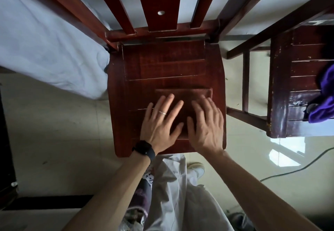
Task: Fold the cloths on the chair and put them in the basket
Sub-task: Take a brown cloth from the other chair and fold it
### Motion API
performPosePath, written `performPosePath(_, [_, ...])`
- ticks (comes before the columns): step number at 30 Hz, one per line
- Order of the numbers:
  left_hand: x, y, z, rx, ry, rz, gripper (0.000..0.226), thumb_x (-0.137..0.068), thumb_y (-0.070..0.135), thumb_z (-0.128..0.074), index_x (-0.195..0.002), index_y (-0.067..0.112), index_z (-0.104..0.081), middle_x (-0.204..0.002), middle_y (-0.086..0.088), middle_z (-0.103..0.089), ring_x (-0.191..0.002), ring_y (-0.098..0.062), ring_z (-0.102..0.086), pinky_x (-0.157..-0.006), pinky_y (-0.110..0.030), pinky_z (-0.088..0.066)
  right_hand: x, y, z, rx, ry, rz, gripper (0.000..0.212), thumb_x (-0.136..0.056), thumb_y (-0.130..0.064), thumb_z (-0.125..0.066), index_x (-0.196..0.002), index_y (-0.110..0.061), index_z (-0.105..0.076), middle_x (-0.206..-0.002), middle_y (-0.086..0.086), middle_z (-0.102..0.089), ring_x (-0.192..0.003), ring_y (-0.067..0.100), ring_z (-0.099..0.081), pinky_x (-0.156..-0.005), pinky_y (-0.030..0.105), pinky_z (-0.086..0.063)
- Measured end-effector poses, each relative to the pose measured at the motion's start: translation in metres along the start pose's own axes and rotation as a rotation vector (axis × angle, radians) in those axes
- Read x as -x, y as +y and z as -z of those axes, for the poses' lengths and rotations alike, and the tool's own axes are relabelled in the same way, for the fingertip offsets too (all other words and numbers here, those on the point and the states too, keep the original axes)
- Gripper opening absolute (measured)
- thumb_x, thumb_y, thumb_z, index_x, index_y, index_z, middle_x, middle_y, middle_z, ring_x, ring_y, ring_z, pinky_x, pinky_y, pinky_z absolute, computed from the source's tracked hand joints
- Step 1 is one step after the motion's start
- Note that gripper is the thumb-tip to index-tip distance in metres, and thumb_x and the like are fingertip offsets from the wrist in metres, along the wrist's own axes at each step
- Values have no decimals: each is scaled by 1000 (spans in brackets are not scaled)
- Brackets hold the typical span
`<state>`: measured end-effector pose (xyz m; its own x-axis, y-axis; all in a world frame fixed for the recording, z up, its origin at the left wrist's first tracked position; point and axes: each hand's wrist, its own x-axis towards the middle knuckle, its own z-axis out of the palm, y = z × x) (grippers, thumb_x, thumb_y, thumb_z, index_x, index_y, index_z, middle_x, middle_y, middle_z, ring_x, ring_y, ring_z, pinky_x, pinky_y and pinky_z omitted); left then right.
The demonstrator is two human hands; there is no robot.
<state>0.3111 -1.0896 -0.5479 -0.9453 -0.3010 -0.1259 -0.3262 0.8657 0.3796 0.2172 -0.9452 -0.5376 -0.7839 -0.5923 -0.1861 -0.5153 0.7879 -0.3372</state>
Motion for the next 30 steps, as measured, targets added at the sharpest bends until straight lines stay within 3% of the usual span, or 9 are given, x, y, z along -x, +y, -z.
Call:
performPosePath(3, [-3,0,-14,-95,-127,17,66,-94,54,-43,-154,31,-26,-164,1,-11,-152,-23,-9,-118,-56,-16,1,7,-14,75,-152,0,58,-100,-41,-42,-155,-28,-29,-166,1,-17,-154,20,-10,-121,55,-16])
performPosePath(9, [-6,-25,-28,-133,-177,-9,73,-90,67,-40,-154,40,-16,-165,5,-3,-152,-18,0,-119,-55,-1,-2,34,-29,136,-179,69,67,-98,-57,-39,-158,-34,-18,-167,3,-8,-154,17,-1,-121,55,-4])
performPosePath(15, [5,-27,-21,-101,-160,277,78,-91,70,-33,-156,34,-9,-165,-4,6,-152,-26,3,-117,-57,0,11,24,-21,74,-142,-219,83,-95,-66,-39,-160,-22,-10,-167,13,-1,-154,27,2,-121,51,-1])
performPosePath(17, [9,-27,-10,23,-83,436,76,-94,62,-39,-157,29,-12,-165,-11,1,-151,-31,-6,-117,-55,-11,14,23,-8,14,-116,-278,79,-97,-59,-43,-158,-15,-19,-166,15,-8,-153,30,-6,-121,52,-10])
performPosePath(19, [6,-22,5,212,12,533,75,-93,51,-53,-155,23,-21,-160,-16,-16,-145,-31,-25,-112,-44,-31,11,21,6,-126,-31,-372,70,-95,-51,-50,-151,-11,-35,-157,15,-28,-144,31,-27,-115,50,-28])
performPosePath(22, [-8,-12,22,472,54,721,64,-88,34,-68,-144,17,-41,-138,-11,-47,-120,-20,-52,-94,-29,-46,-7,14,26,-480,-32,-613,53,-93,-39,-61,-137,-14,-49,-130,6,-53,-116,22,-50,-95,30,-40])
performPosePath(24, [-21,-10,28,609,-4,889,57,-85,30,-73,-135,17,-50,-124,-4,-58,-108,-17,-60,-90,-31,-50,-22,13,32,-627,-135,-765,50,-91,-37,-67,-132,-15,-51,-115,-1,-57,-107,19,-57,-87,26,-42])
performPosePath(27, [-35,-9,34,731,-119,1085,51,-83,25,-76,-127,16,-53,-112,-1,-65,-103,-17,-63,-85,-27,-46,-39,18,30,-687,-243,-884,53,-84,-40,-74,-127,-17,-54,-107,-5,-63,-107,22,-63,-94,37,-52])
performPosePath(30, [-43,-11,39,772,-186,1138,44,-83,22,-76,-122,10,-62,-107,0,-65,-101,-17,-61,-87,-27,-44,-45,23,31,-675,-348,-893,52,-81,-40,-76,-125,-18,-59,-108,-2,-66,-106,23,-64,-95,40,-53])
